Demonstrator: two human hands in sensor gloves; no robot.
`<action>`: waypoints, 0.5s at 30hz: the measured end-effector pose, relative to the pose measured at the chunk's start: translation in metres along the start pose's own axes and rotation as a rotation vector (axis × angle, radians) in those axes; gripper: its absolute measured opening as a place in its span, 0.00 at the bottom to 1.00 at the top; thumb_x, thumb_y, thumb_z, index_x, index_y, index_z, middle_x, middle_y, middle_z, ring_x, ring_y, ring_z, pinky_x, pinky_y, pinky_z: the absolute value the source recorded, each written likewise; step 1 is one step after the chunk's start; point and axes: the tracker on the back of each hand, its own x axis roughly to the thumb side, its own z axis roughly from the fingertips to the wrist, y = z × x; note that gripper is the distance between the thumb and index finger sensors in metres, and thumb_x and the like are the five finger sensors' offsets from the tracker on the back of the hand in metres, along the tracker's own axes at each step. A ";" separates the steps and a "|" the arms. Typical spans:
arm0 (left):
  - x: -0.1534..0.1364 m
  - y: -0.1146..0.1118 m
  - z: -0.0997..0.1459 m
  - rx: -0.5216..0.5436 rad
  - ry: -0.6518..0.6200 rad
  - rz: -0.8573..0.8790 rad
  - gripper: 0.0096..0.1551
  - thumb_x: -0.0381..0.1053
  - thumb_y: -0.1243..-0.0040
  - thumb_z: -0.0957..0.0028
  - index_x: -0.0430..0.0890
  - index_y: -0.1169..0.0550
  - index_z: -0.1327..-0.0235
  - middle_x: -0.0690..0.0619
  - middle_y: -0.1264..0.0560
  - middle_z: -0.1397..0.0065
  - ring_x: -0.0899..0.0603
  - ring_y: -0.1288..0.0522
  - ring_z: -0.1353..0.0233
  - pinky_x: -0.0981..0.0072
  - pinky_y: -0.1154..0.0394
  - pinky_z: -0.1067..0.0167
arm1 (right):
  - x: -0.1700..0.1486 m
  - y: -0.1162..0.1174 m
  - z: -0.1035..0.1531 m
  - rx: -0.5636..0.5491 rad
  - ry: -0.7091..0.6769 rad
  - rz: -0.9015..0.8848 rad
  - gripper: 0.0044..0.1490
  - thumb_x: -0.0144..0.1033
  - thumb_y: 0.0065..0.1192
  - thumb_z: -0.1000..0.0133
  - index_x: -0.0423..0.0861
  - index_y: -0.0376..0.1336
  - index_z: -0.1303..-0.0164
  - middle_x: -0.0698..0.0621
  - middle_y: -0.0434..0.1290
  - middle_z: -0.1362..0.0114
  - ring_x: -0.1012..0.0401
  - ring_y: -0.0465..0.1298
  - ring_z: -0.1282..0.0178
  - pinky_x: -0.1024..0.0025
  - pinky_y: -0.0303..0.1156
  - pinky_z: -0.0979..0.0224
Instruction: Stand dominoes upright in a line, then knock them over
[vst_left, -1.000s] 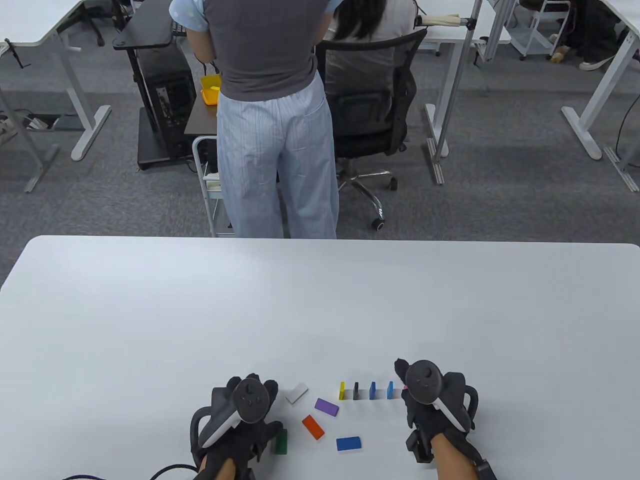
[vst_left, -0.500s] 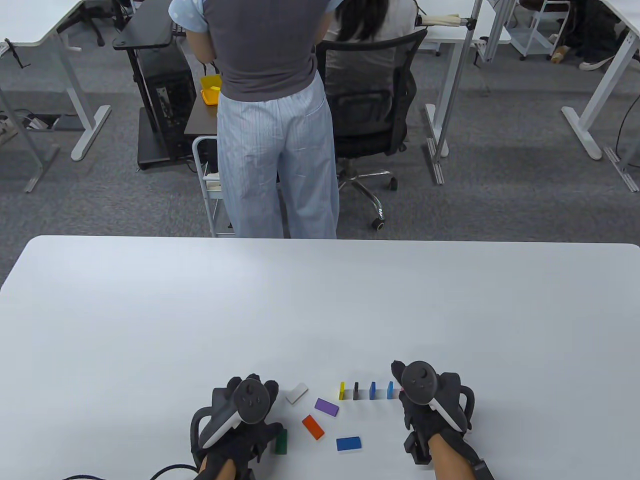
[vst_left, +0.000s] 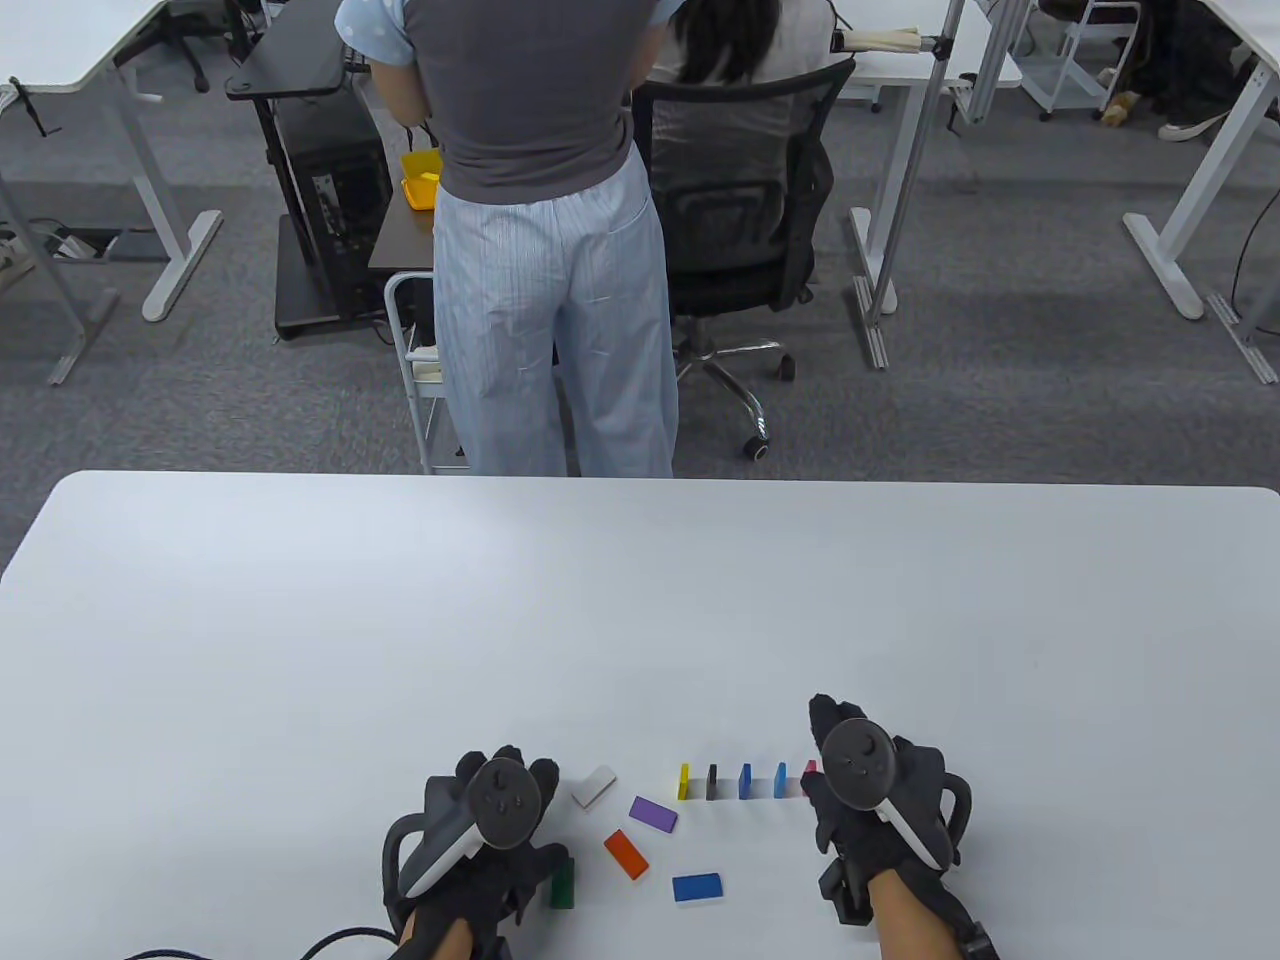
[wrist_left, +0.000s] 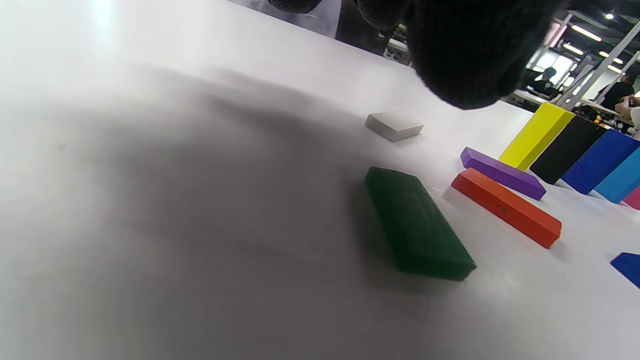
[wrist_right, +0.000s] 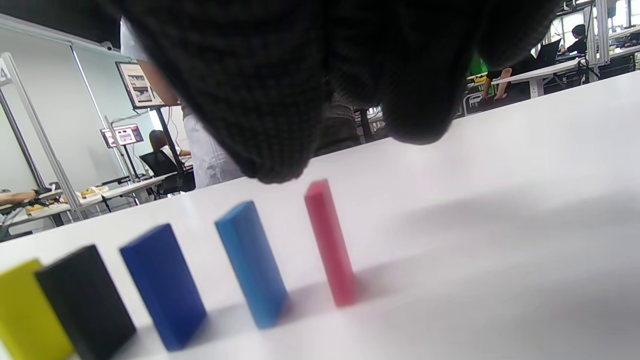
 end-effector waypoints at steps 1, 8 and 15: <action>0.001 0.000 0.000 0.004 -0.004 -0.002 0.48 0.64 0.35 0.58 0.61 0.44 0.25 0.47 0.51 0.12 0.29 0.56 0.16 0.32 0.52 0.21 | 0.001 -0.004 0.001 -0.004 -0.004 -0.010 0.49 0.40 0.82 0.59 0.48 0.63 0.26 0.42 0.68 0.24 0.47 0.80 0.36 0.41 0.67 0.26; 0.006 0.001 0.000 0.074 -0.057 0.033 0.51 0.64 0.36 0.58 0.62 0.48 0.25 0.48 0.50 0.12 0.30 0.56 0.16 0.32 0.52 0.20 | -0.003 -0.038 0.011 -0.064 -0.036 -0.166 0.50 0.41 0.81 0.59 0.47 0.61 0.24 0.40 0.65 0.22 0.43 0.76 0.31 0.39 0.65 0.25; 0.021 0.000 0.004 0.177 -0.160 0.125 0.53 0.61 0.32 0.59 0.61 0.49 0.26 0.50 0.41 0.13 0.31 0.50 0.15 0.31 0.51 0.21 | -0.027 -0.041 0.029 -0.055 -0.032 -0.139 0.51 0.42 0.80 0.58 0.46 0.61 0.24 0.40 0.65 0.23 0.40 0.71 0.26 0.37 0.61 0.23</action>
